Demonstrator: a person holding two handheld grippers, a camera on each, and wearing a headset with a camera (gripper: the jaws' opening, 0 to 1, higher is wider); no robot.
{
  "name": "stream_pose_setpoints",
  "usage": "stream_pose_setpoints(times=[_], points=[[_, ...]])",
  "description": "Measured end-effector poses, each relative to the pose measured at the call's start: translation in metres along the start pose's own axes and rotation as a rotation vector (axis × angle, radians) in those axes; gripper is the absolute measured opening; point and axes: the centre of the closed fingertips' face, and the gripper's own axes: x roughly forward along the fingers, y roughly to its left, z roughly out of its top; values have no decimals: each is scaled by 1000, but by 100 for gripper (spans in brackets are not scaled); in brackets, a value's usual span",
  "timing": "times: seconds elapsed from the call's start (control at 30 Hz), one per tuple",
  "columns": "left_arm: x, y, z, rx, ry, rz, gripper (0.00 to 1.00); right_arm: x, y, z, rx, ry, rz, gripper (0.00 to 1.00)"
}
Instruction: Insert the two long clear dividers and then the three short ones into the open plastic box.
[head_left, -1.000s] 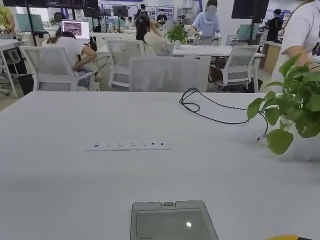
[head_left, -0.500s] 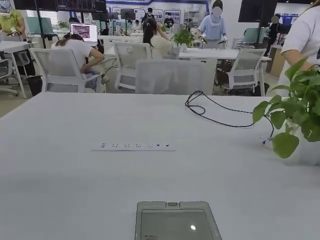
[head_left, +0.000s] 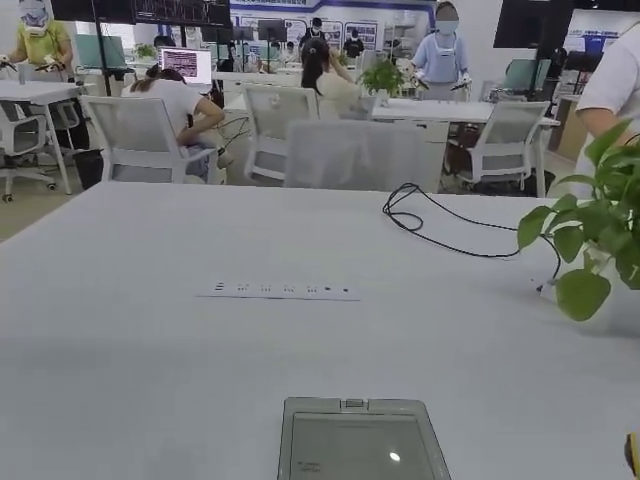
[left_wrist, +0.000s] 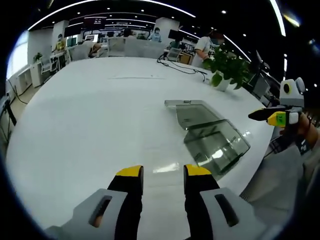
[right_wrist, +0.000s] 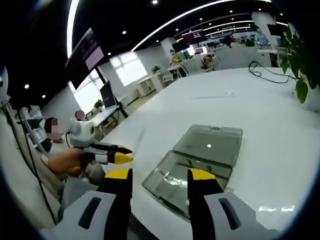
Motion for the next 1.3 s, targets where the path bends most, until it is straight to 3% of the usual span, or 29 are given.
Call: stream_pose_setpoints(times=[0.3,0.47,0.77,1.2,1.3], points=[[2,-16,14,20,-101,-28,30,17,15,5,69,-51,11,42],[2,-30,23,52,-165,-61,30,30,25,7,76,-76,13,40],[2,-50,33,119,-228,-108,30,46,37,11,110,-125,39,36],[6,-84,39,140,-262,-200,30,60,40,22,138,-211,42,27],[8,-91,37,131,-259,-218,30,62,39,20,141,-207,34,26]])
